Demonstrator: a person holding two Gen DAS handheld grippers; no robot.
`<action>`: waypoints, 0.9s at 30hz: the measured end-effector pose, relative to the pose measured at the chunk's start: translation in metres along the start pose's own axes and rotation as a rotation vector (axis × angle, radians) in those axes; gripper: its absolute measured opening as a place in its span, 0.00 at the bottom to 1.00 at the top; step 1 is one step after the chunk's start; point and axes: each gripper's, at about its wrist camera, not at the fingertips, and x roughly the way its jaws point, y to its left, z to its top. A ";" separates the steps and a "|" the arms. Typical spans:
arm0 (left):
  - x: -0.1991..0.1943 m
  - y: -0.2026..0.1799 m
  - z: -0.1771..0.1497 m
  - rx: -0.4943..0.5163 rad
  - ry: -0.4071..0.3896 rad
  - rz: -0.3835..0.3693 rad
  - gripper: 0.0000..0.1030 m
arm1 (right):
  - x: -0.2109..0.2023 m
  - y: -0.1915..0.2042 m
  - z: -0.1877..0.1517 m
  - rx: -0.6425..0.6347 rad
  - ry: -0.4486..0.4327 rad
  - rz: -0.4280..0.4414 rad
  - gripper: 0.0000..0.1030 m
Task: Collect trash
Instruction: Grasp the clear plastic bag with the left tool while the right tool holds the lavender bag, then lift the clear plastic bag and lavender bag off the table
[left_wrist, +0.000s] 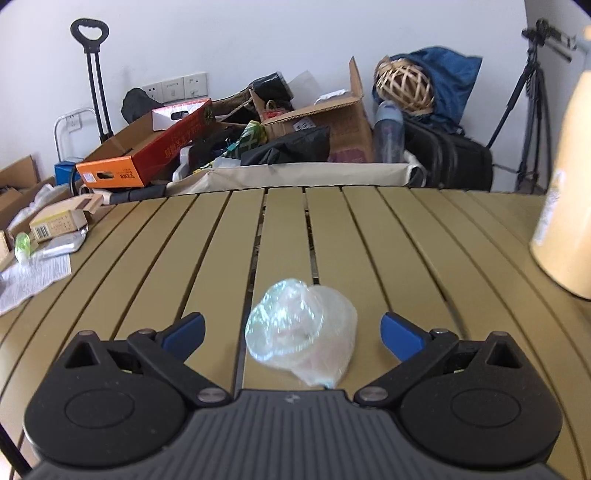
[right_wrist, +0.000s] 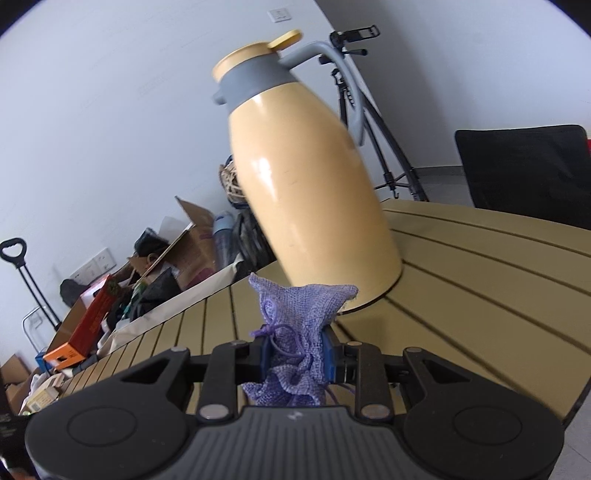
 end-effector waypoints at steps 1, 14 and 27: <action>0.005 -0.002 0.001 0.003 0.007 0.010 1.00 | 0.000 -0.002 0.000 0.002 -0.001 -0.004 0.25; 0.026 -0.010 0.002 -0.020 0.070 0.043 0.72 | -0.001 -0.013 -0.001 -0.008 -0.001 -0.036 0.25; 0.010 0.003 0.002 -0.053 0.059 -0.010 0.47 | 0.001 -0.006 -0.002 -0.036 0.005 -0.025 0.25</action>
